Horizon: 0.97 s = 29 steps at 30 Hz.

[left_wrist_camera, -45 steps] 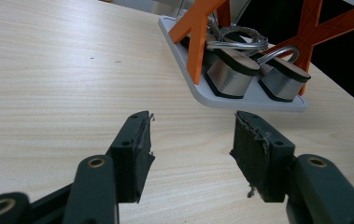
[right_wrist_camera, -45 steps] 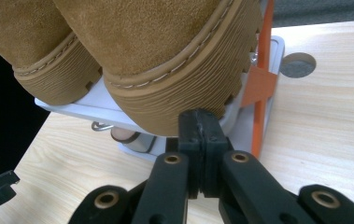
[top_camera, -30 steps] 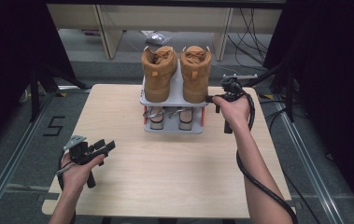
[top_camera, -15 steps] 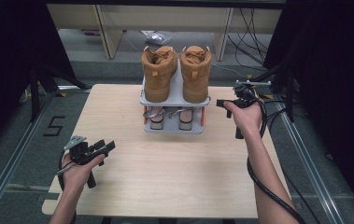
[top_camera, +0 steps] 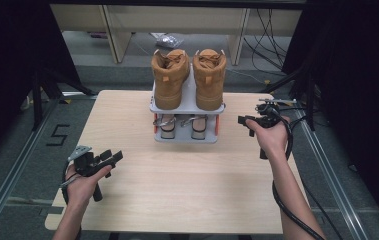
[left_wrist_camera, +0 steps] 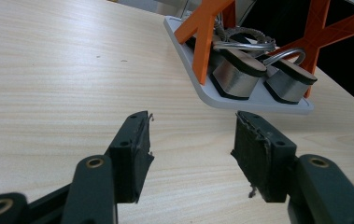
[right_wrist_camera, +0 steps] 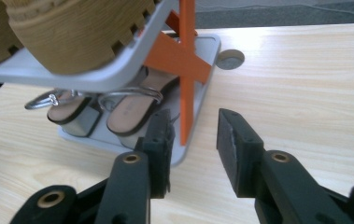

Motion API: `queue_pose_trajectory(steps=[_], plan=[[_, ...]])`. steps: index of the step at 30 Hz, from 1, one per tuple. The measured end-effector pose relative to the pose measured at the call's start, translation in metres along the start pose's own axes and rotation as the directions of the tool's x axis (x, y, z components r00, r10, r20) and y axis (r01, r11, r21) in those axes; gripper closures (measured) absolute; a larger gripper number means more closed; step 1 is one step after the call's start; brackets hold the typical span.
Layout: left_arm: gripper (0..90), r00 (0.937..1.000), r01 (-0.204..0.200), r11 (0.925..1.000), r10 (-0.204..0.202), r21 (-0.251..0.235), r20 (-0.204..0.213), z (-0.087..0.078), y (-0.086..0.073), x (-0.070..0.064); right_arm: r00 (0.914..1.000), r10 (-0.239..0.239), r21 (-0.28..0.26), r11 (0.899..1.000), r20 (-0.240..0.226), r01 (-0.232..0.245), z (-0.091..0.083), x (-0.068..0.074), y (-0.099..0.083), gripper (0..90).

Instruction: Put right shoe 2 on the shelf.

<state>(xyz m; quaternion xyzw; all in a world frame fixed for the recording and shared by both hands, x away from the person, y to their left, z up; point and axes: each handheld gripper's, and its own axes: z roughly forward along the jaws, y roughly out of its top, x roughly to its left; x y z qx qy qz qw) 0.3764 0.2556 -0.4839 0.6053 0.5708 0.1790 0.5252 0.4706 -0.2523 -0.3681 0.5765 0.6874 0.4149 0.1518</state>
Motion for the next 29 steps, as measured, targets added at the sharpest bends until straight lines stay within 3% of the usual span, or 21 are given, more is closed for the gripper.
queue_pose_trajectory(steps=[1,3,6,7,10,14,15,17,23,24,25,29], plan=[[45.2,1.0000,0.001,1.0000,-0.001,-0.003,0.001,0.000,0.000,0.000,0.9999,-0.014,0.002,1.000,0.002,0.014,-0.002,-0.003,-0.004,65.5],[45.2,1.0000,0.000,1.0000,0.000,0.002,-0.001,0.000,0.000,0.000,0.9998,0.018,0.010,1.000,0.005,-0.018,-0.004,-0.003,-0.009,64.9],[45.1,1.0000,0.001,1.0000,-0.001,0.004,-0.003,0.001,-0.001,-0.001,0.9997,-0.017,-0.003,1.000,0.018,0.017,-0.007,-0.012,-0.016,64.1],[45.2,1.0000,0.001,1.0000,-0.001,0.003,-0.002,0.001,-0.001,-0.001,1.0000,0.004,-0.003,1.000,0.003,-0.004,-0.009,-0.013,-0.019,64.0],[45.2,1.0000,0.000,1.0000,0.000,0.002,-0.002,0.001,-0.001,-0.001,0.9999,-0.008,-0.010,1.000,0.010,0.008,-0.011,-0.019,-0.026,63.8],[45.2,1.0000,-0.002,1.0000,0.002,-0.002,-0.005,0.000,0.000,0.000,0.9999,0.010,-0.021,1.000,0.010,-0.010,-0.018,-0.025,-0.038,63.1],[45.2,1.0000,-0.002,1.0000,0.002,-0.003,-0.006,0.000,0.000,0.000,0.9980,0.063,-0.010,0.998,0.007,-0.063,-0.021,-0.022,-0.042,63.1],[45.2,1.0000,-0.003,1.0000,0.003,-0.003,-0.007,-0.001,0.000,0.000,0.9997,0.019,-0.024,1.000,0.015,-0.018,-0.023,-0.027,-0.049,62.9],[45.2,1.0000,-0.006,1.0000,0.006,-0.002,-0.007,0.000,0.000,-0.001,0.9996,0.026,-0.029,0.999,0.004,-0.026,-0.027,-0.035,-0.069,61.8],[45.2,1.0000,-0.007,1.0000,0.007,-0.002,-0.007,-0.001,0.000,-0.001,0.9982,0.060,-0.027,0.998,0.003,-0.060,-0.028,-0.033,-0.073,61.6],[45.2,0.9999,-0.007,1.0000,0.007,-0.002,-0.008,-0.001,0.000,-0.001,0.9995,0.031,-0.025,0.999,0.003,-0.031,-0.029,-0.036,-0.077,61.4],[45.2,0.9999,-0.007,1.0000,0.007,-0.002,-0.008,-0.001,0.001,-0.002,0.9966,0.083,0.006,0.997,0.007,-0.083,-0.032,-0.038,-0.092,60.3]])
